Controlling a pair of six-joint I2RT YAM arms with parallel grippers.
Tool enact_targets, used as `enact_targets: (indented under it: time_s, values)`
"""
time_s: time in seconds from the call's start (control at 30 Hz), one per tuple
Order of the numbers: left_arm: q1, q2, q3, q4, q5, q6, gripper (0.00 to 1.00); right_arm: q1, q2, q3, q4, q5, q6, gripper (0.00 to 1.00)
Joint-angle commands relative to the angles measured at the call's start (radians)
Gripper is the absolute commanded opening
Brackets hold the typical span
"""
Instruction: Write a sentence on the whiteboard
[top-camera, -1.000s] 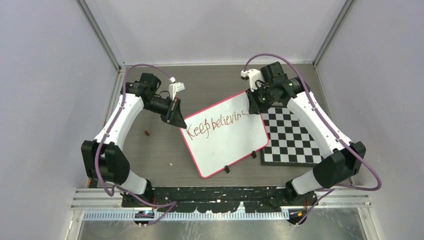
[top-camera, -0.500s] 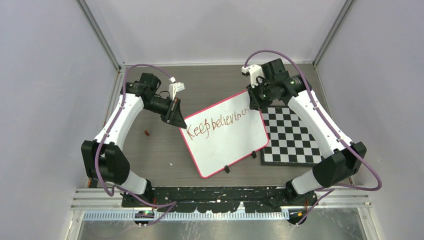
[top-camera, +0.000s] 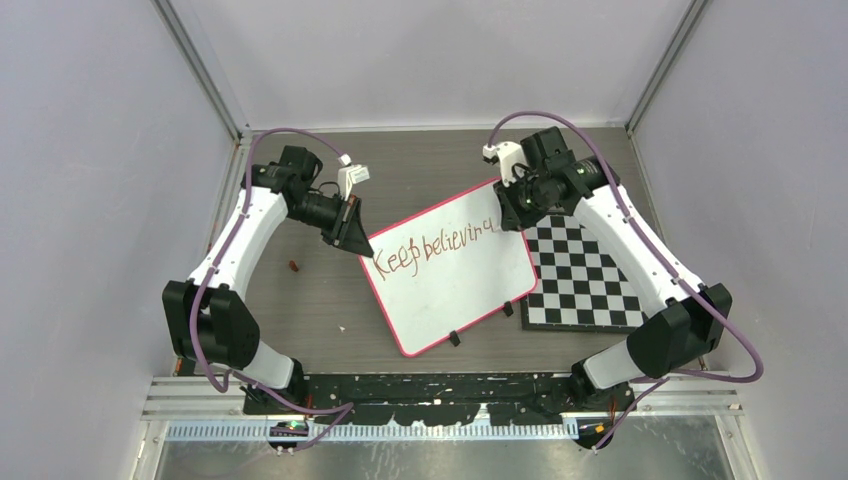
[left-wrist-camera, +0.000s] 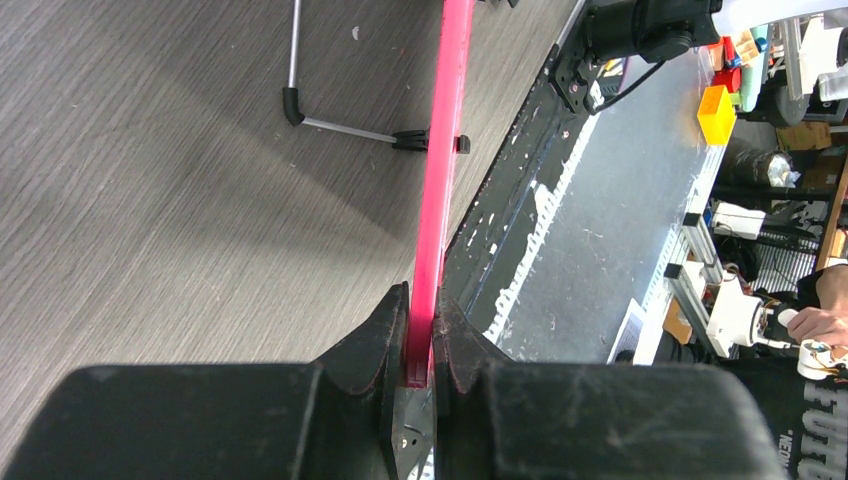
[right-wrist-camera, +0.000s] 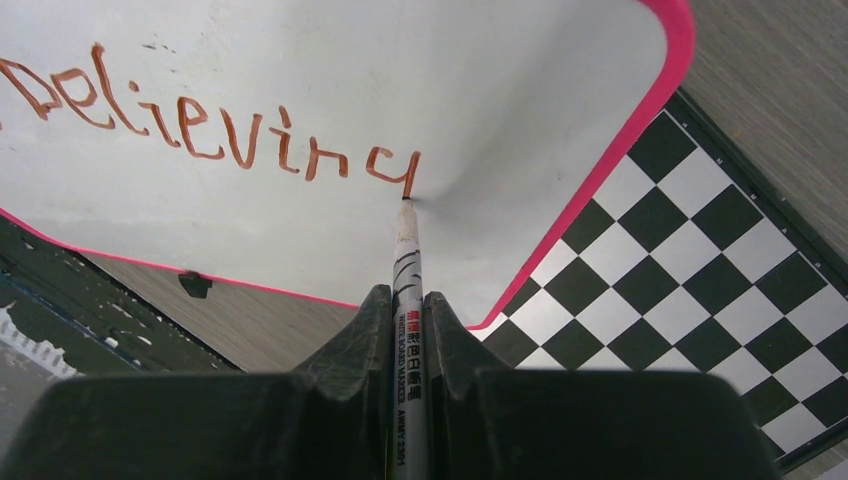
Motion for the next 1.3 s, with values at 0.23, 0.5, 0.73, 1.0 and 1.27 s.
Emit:
enact_targets:
  time_s: [0.23,0.5,0.73,1.0,1.27]
  values:
    - [-0.007,-0.008,-0.004,0.025,-0.049,0.006,0.0,0.044,-0.039,-0.036,0.043,-0.034,0.034,0.0]
    - [-0.007,-0.007,0.006,0.021,-0.046,0.002,0.0,0.078,-0.037,0.039,-0.021,-0.141,0.038,0.0]
    - [-0.007,-0.018,-0.006,0.035,-0.043,-0.01,0.0,0.106,-0.117,0.015,-0.059,-0.269,0.03,0.0]
    - [-0.007,-0.026,-0.014,0.04,-0.045,-0.017,0.0,0.177,-0.177,-0.133,0.064,-0.31,0.088,0.0]
    - [-0.007,-0.023,-0.024,0.036,-0.039,-0.016,0.0,0.322,-0.199,-0.209,0.147,-0.235,0.086,0.0]
